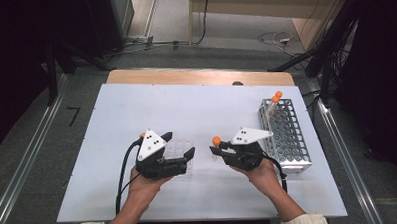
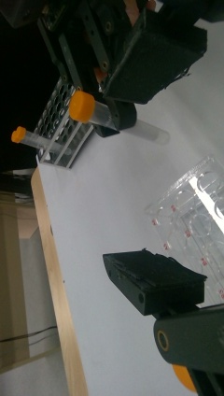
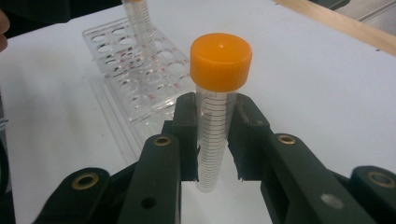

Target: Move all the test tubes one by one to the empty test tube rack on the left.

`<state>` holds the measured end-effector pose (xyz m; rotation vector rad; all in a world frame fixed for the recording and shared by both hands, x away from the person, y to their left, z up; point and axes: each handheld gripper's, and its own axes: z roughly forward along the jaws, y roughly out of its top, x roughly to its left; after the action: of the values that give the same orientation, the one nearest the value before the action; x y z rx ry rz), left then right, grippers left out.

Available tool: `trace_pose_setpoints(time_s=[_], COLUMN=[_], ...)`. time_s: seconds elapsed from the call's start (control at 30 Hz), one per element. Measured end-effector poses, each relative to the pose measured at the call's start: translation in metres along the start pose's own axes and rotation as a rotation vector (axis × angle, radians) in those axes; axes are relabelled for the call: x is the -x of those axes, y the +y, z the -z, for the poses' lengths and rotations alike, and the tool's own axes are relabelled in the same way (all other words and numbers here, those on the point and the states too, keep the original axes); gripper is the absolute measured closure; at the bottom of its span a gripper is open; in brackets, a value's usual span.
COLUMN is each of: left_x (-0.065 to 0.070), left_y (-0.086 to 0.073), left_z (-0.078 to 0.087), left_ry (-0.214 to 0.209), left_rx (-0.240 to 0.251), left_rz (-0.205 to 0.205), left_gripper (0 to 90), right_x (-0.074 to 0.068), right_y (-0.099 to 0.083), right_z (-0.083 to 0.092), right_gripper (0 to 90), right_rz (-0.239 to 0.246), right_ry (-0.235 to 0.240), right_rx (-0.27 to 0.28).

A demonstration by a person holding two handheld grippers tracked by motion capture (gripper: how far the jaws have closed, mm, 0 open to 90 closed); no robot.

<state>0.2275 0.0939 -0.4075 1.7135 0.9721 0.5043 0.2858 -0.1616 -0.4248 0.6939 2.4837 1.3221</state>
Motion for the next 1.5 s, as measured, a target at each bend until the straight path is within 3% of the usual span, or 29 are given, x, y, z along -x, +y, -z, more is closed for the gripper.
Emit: trace_pose_setpoints(time_s=[0.2,0.5,0.67,0.83,1.0,1.2,1.23,1.5], left_x=[0.012,0.019,0.021,0.021,0.022,0.023,0.023,0.019], left_y=[-0.004,-0.007,-0.007,-0.008,-0.009,-0.008,-0.007,0.007], left_z=[-0.011,-0.020,-0.022,-0.025,-0.027,-0.028,-0.027,-0.015], left_ry=[-0.052,-0.144,-0.172,-0.188,-0.179,-0.172,-0.173,-0.159], left_rx=[-0.026,-0.038,-0.039,-0.047,-0.047,-0.042,-0.039,0.021], left_rz=[-0.026,-0.033,-0.030,-0.022,-0.020,-0.018,-0.019,-0.007], left_gripper=[22.9,45.6,59.3,62.5,69.1,69.9,70.2,70.3], right_x=[-0.011,-0.026,-0.028,-0.030,-0.030,-0.028,-0.028,-0.024], right_y=[-0.002,-0.002,-0.001,0.000,0.000,0.000,0.000,0.003], right_z=[-0.010,-0.016,-0.015,-0.015,-0.014,-0.014,-0.013,-0.008], right_gripper=[71.6,71.6,71.6,71.6,71.6,71.2,70.1,36.9], right_rz=[0.027,0.065,0.074,0.077,0.076,0.071,0.072,0.056], right_ry=[0.037,0.080,0.089,0.096,0.098,0.097,0.098,0.109], right_rx=[-0.029,-0.026,-0.018,-0.016,-0.016,-0.013,-0.010,0.002])
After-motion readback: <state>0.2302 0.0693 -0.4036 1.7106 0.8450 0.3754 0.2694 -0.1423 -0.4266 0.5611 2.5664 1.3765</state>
